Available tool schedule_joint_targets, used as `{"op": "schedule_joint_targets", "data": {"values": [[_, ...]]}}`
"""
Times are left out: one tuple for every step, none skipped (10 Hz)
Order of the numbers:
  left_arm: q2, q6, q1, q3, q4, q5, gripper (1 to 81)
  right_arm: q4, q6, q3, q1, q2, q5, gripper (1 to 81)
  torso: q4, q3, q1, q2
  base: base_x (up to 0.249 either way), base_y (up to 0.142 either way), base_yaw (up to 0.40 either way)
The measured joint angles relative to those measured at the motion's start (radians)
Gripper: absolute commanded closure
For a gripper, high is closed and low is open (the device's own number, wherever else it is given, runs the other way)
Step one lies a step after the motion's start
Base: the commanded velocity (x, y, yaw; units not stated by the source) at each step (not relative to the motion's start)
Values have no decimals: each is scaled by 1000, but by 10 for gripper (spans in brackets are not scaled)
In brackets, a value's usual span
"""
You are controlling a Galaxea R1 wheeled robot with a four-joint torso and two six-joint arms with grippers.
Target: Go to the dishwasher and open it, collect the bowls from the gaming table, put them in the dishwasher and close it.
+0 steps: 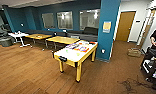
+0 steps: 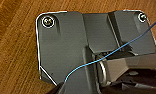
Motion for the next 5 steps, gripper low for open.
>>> {"op": "schedule_joint_targets", "data": {"values": [[0,0,0,0,0,0,10,0,0,0,2,0,0,10,0,0,0,0,125,62,0],[0,0,0,0,0,0,10,0,0,0,2,0,0,10,0,0,0,0,133,76,0],[1,0,3,2,0,0,10,0,0,0,2,-2,-1,10,0,0,0,0,134,78,0],[2,0,3,2,0,0,10,0,0,-1,3,-3,-1,10,0,0,0,0,134,78,0],[-3,0,1,1,0,0,10,0,0,0,3,3,0,10,0,0,0,0,134,78,0]]}}
